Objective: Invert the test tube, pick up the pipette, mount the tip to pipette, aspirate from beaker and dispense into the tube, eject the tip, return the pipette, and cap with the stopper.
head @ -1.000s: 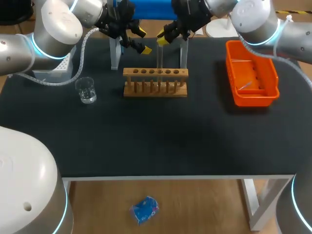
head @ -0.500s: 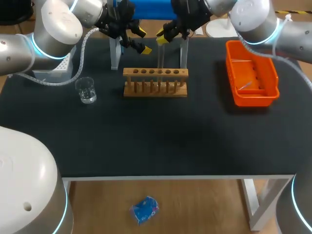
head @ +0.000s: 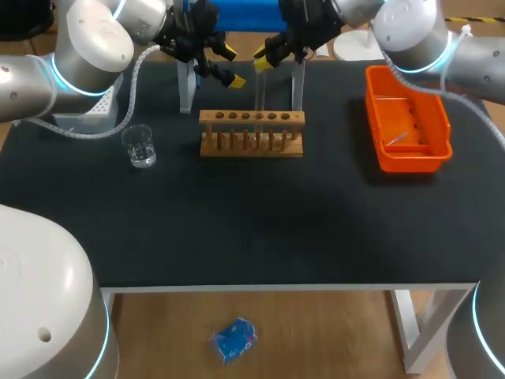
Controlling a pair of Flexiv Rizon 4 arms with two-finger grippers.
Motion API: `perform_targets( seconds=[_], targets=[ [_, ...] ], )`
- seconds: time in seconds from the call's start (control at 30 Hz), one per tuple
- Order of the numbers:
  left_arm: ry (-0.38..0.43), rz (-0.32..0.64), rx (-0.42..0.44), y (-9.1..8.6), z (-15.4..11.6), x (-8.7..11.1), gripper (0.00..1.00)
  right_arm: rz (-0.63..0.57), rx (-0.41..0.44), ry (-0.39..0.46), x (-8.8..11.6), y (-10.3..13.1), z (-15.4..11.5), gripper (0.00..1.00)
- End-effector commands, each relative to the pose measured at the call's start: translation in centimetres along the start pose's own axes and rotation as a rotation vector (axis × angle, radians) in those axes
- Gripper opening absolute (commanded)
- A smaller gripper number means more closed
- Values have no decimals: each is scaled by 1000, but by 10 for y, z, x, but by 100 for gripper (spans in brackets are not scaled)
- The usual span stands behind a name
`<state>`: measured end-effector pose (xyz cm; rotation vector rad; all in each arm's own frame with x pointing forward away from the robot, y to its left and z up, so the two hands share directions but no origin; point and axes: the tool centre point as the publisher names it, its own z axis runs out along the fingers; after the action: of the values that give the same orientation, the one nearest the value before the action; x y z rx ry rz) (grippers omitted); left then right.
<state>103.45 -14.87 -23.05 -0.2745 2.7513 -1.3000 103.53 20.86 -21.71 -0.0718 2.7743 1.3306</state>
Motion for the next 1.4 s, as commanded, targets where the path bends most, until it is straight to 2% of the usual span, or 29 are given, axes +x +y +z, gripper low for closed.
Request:
perform_targets(
  seconds=[0.03,0.53,1.1,1.4],
  targets=[
    [2,-1,-3,0,0,-1,100,-2,2,-3,0,0,-4,0],
    [2,-1,-3,0,0,-1,100,12,-2,8,2,-6,3,0],
    [2,-1,-3,0,0,-1,100,-2,0,-5,-1,1,-4,0],
    [2,-1,-3,0,0,-1,100,5,0,0,-1,-4,1,0]
  ],
)
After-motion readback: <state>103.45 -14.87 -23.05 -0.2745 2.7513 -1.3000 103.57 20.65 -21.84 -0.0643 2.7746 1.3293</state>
